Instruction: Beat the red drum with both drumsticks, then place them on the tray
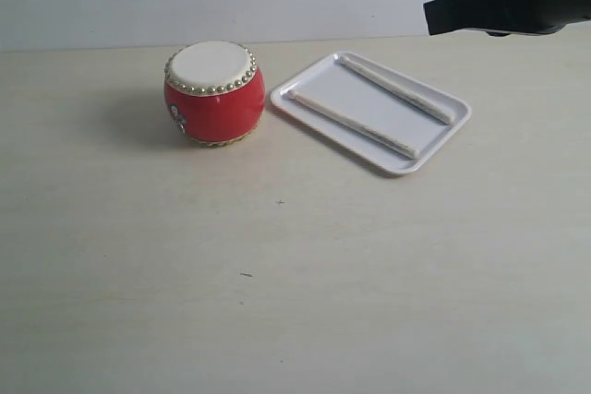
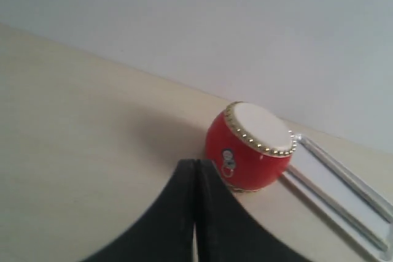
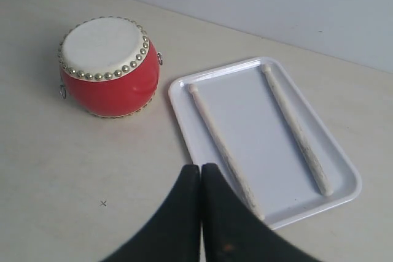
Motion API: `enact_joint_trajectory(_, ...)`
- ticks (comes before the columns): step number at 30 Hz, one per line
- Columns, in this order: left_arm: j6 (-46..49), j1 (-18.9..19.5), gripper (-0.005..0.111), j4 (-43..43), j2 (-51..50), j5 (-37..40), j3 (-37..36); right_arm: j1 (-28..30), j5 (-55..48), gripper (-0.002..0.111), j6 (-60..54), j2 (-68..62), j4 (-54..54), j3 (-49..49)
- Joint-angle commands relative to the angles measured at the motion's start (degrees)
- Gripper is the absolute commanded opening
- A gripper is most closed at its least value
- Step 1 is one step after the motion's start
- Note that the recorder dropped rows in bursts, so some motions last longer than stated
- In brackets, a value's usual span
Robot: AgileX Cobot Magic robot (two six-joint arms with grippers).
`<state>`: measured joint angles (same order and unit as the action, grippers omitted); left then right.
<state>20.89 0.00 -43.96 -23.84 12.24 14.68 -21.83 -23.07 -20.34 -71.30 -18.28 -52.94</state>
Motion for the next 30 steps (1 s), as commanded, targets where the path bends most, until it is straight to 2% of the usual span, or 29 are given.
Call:
enact_joint_trajectory(1, -35.2, 0.1, 0.0, 36.0, 0.4, 0.0, -0.4, 0.5, 0.8, 0.0, 0.1, 0.3, -0.2, 0.3)
enact_joint_trajectory(3, -39.7, 0.1, 0.0, 43.5, 0.4, -0.9, -1.5, 0.5, 0.8, 0.0, 0.1, 0.3, -0.2, 0.3)
enact_joint_trajectory(12, -27.1, 0.1, 0.0, 45.2, 3.8, -10.1, -10.9, 0.5, 0.9, 0.0, 0.1, 0.3, -0.2, 0.3)
enact_joint_trajectory(18, -26.9, 0.1, 0.0, 47.9, 10.5, -10.2, -14.7, 0.5, 0.9, 0.0, 0.1, 0.3, -0.2, 0.3)
enact_joint_trajectory(23, -26.9, 0.1, 0.0, 47.9, 15.7, -10.1, -14.7, 0.5, 0.9, 0.0, 0.1, 0.3, -0.2, 0.3)
enact_joint_trajectory(30, -27.1, 0.1, 0.0, 47.9, 20.6, -5.4, -14.7, 0.5, 0.9, 0.0, 0.1, 0.3, -0.2, 0.3)
